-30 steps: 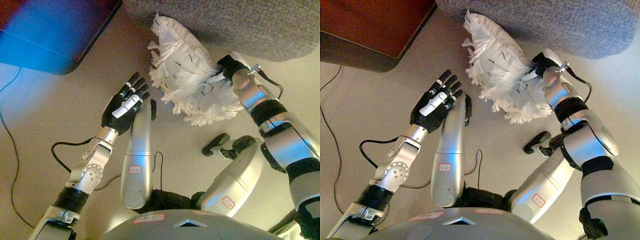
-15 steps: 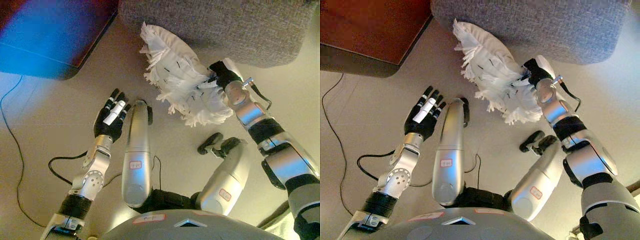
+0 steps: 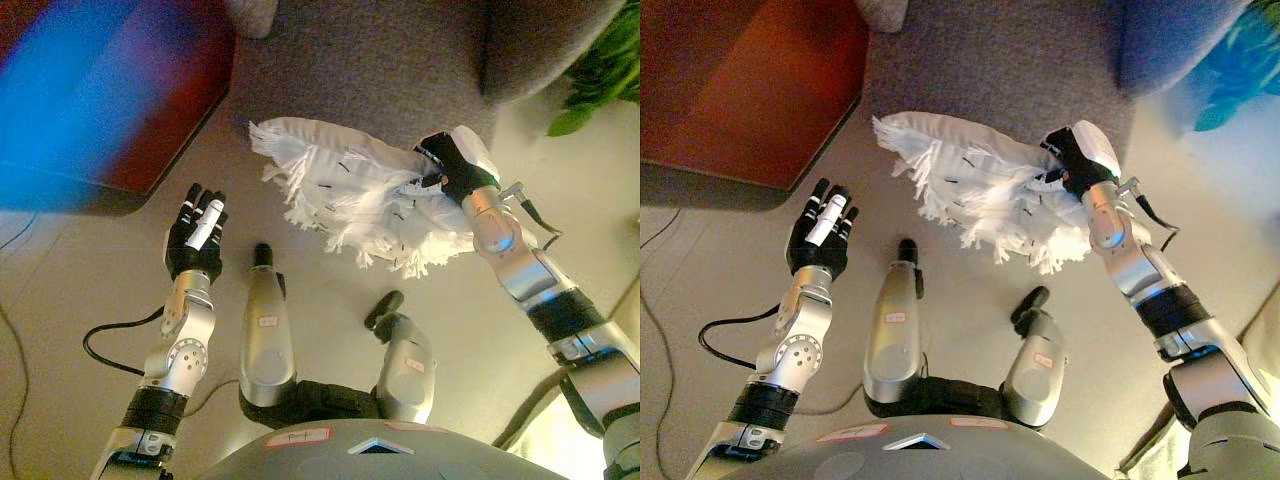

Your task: Pick up the pillow and put it on the sofa.

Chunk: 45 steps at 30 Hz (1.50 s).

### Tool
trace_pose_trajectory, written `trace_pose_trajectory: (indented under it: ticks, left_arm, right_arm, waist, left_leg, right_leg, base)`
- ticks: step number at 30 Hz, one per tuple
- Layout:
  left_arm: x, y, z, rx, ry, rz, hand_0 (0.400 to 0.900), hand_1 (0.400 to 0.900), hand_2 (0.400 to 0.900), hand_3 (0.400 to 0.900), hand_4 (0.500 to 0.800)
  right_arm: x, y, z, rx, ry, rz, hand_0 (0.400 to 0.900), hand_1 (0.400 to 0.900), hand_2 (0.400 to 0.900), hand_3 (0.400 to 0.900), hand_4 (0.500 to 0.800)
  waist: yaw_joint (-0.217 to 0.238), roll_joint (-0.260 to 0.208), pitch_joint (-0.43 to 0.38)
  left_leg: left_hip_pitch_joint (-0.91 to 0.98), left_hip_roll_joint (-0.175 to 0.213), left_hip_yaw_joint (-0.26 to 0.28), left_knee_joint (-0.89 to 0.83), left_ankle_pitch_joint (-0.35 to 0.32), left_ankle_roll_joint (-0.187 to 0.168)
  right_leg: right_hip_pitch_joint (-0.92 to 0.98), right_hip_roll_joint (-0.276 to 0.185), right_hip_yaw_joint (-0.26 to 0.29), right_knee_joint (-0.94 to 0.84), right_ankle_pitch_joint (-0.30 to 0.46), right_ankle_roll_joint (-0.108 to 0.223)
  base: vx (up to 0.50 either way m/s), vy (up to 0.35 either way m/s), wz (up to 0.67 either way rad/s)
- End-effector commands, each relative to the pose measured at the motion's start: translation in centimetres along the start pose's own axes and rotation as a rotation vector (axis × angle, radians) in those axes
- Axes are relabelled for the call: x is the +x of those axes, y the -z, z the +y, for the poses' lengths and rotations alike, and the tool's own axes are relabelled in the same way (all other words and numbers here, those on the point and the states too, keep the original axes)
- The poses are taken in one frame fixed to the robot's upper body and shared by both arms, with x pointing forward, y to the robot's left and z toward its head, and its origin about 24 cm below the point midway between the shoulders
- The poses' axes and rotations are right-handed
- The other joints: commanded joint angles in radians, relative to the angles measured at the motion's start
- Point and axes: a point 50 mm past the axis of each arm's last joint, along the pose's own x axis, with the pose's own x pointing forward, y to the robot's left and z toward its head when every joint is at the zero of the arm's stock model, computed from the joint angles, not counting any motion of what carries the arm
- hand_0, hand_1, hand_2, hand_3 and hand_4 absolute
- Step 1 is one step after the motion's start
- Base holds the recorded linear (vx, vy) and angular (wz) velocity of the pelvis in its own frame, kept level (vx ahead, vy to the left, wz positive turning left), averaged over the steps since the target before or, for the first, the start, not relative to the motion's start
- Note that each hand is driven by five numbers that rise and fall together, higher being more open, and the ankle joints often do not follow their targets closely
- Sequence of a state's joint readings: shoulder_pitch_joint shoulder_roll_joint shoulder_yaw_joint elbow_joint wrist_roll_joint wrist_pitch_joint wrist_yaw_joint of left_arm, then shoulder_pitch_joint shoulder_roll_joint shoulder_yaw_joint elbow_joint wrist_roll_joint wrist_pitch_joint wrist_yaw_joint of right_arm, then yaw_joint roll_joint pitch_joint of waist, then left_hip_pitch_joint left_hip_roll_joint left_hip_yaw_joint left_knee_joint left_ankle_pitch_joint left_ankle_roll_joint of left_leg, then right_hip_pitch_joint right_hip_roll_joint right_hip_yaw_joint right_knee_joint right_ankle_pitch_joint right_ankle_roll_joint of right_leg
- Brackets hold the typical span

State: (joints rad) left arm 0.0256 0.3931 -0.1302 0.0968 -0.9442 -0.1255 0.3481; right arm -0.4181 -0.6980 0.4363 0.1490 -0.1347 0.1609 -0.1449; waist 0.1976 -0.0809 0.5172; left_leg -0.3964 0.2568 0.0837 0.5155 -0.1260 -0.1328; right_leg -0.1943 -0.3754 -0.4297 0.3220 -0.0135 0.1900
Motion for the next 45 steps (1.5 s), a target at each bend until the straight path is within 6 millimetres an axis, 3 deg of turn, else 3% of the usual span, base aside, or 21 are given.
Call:
trace_pose_trajectory:
  ticks: [1, 7, 12, 18, 26, 34, 38, 39, 41, 45]
  left_arm:
    - [-0.1, -0.5, 1.1, 0.078, -0.070, -0.051, 0.900, 0.900, 0.900, 0.900, 0.800]
    - [-1.0, 1.4, 2.5, 0.093, -0.134, 0.033, 0.900, 0.900, 0.900, 0.900, 0.800]
    - [-1.4, 2.0, 2.8, 0.098, -0.123, 0.065, 0.900, 0.900, 0.900, 0.900, 0.800]
    - [-1.8, 1.8, 3.6, 0.145, -0.085, 0.092, 0.900, 0.900, 0.900, 0.900, 0.800]
    - [-2.8, 0.3, 5.1, 0.190, -0.037, 0.105, 0.900, 0.900, 0.900, 0.900, 0.800]
    - [-3.3, -0.9, 6.1, 0.231, 0.006, 0.107, 0.900, 0.900, 0.900, 0.900, 0.800]
    - [-2.9, -2.1, 5.8, 0.250, 0.058, 0.093, 0.900, 0.900, 0.900, 0.900, 0.800]
    - [-2.6, -2.6, 5.5, 0.257, 0.076, 0.083, 0.900, 0.900, 0.900, 0.900, 0.800]
    - [-1.9, -3.7, 5.0, 0.275, 0.106, 0.064, 0.900, 0.900, 0.900, 0.900, 0.800]
    - [-1.5, -5.1, 4.2, 0.295, 0.129, 0.040, 0.900, 0.900, 0.900, 0.900, 0.800]
  right_arm:
    - [-1.3, -7.0, -7.8, 0.040, 0.380, -0.411, 0.400, 0.400, 0.400, 0.400, 0.500]
    - [-5.2, -6.7, -7.1, 0.058, 0.342, -0.488, 0.400, 0.400, 0.400, 0.400, 0.500]
    - [-6.5, -7.1, -7.7, 0.055, 0.300, -0.552, 0.400, 0.400, 0.400, 0.400, 0.500]
    - [-5.1, -6.1, -8.9, 0.068, 0.185, -0.478, 0.400, 0.400, 0.400, 0.400, 0.500]
    - [-2.8, -4.4, -10.2, 0.080, 0.116, -0.391, 0.400, 0.400, 0.400, 0.400, 0.500]
    - [0.3, -1.7, -11.9, 0.097, 0.167, -0.248, 0.400, 0.400, 0.400, 0.400, 0.500]
    - [2.2, 0.4, -13.5, 0.084, 0.151, -0.081, 0.400, 0.400, 0.400, 0.400, 0.500]
    - [2.7, 0.9, -14.2, 0.086, 0.140, -0.017, 0.900, 0.900, 0.900, 0.900, 0.800]
    - [3.1, 2.8, -16.1, 0.061, 0.155, 0.150, 0.900, 0.900, 0.900, 0.900, 0.800]
    - [3.5, 2.2, -21.7, 0.069, 0.413, 0.275, 0.900, 0.900, 0.900, 0.900, 0.800]
  waist:
    - [-0.020, -0.044, -0.142]
    - [-0.068, -0.043, -0.255]
    - [-0.078, -0.041, -0.311]
    - [-0.046, -0.066, -0.351]
    - [0.018, -0.097, -0.342]
    - [0.101, -0.108, -0.313]
    - [0.153, -0.098, -0.289]
    - [0.170, -0.098, -0.278]
    - [0.199, -0.101, -0.257]
    - [0.244, -0.100, -0.226]
  left_leg:
    - [0.153, -0.005, 0.026, -0.125, 0.026, 0.068]
    - [0.317, -0.045, 0.090, -0.281, 0.037, 0.083]
    - [0.388, -0.058, 0.127, -0.371, 0.051, 0.080]
    - [0.428, -0.053, 0.135, -0.441, 0.073, 0.062]
    - [0.427, -0.013, 0.110, -0.452, 0.102, 0.034]
    - [0.381, 0.007, 0.049, -0.439, 0.131, 0.013]
    - [0.357, 0.030, 0.009, -0.444, 0.130, -0.011]
    - [0.344, 0.035, 0.001, -0.444, 0.135, -0.015]
    - [0.319, 0.045, -0.021, -0.448, 0.145, -0.025]
    - [0.282, 0.063, -0.051, -0.444, 0.159, -0.035]
  right_leg:
    - [0.049, -0.047, -0.002, -0.083, 0.118, 0.004]
    - [0.155, -0.014, 0.030, -0.207, 0.177, 0.035]
    - [0.189, -0.009, 0.018, -0.260, 0.217, 0.052]
    - [0.222, 0.011, -0.030, -0.300, 0.219, 0.054]
    - [0.260, 0.051, -0.084, -0.315, 0.169, 0.039]
    - [0.288, 0.087, -0.118, -0.333, 0.144, 0.031]
    - [0.302, 0.104, -0.129, -0.352, 0.136, 0.050]
    - [0.302, 0.107, -0.137, -0.357, 0.139, 0.052]
    - [0.300, 0.112, -0.147, -0.368, 0.146, 0.055]
    - [0.302, 0.129, -0.167, -0.384, 0.142, 0.056]
  base:
    - [0.16, 0.030, -0.20]
    - [0.18, 0.070, -0.15]
    - [0.10, 0.019, -0.01]
    - [0.12, -0.085, 0.21]
    - [0.10, -0.118, 0.23]
    - [0.08, -0.113, 0.20]
    - [0.04, -0.146, 0.17]
    - [0.01, -0.222, 0.18]
    - [-0.04, -0.249, 0.19]
    - [-0.01, -0.159, 0.11]
